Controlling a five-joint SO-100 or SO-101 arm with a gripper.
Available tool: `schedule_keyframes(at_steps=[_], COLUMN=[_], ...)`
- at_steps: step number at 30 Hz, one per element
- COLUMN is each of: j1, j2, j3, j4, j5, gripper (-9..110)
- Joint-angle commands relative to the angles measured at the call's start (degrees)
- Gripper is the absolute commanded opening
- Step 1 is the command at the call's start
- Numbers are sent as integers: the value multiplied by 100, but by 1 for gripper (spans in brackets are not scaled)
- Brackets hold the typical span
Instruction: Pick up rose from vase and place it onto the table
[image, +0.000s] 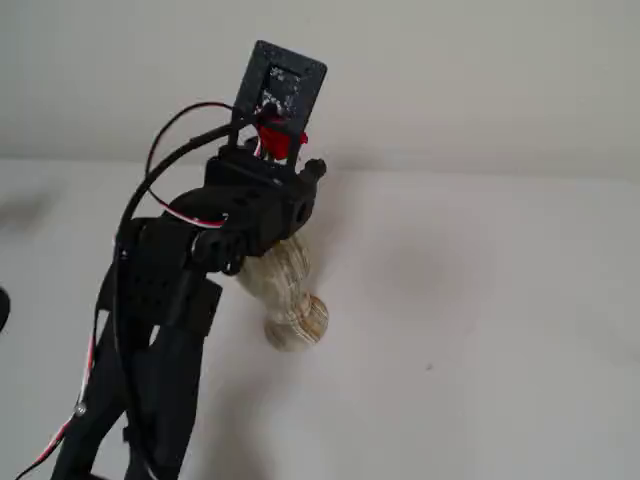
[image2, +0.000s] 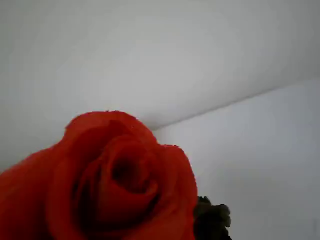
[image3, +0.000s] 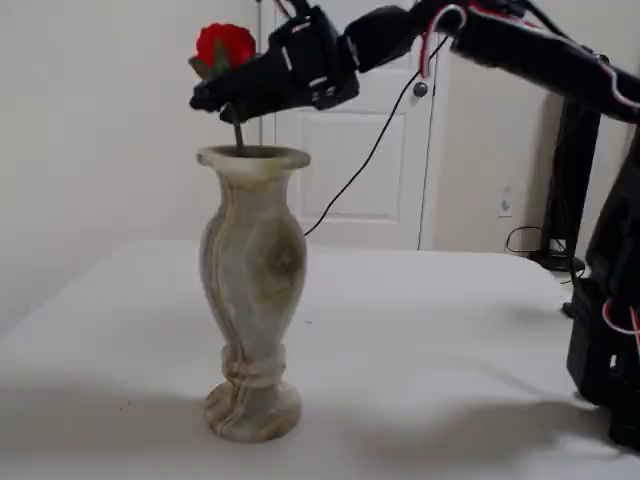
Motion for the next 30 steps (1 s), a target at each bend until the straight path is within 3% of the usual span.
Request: schedule_keyframes(at_steps=[1,6,11,30], j1=[79,114,396,2751], j2=[79,264,123,62], j3=[-448,-694,-2074,-4192], j4=[-167,44,782,1134], j5=[-141,-255,-519,-3120], gripper=[1,0,0,0])
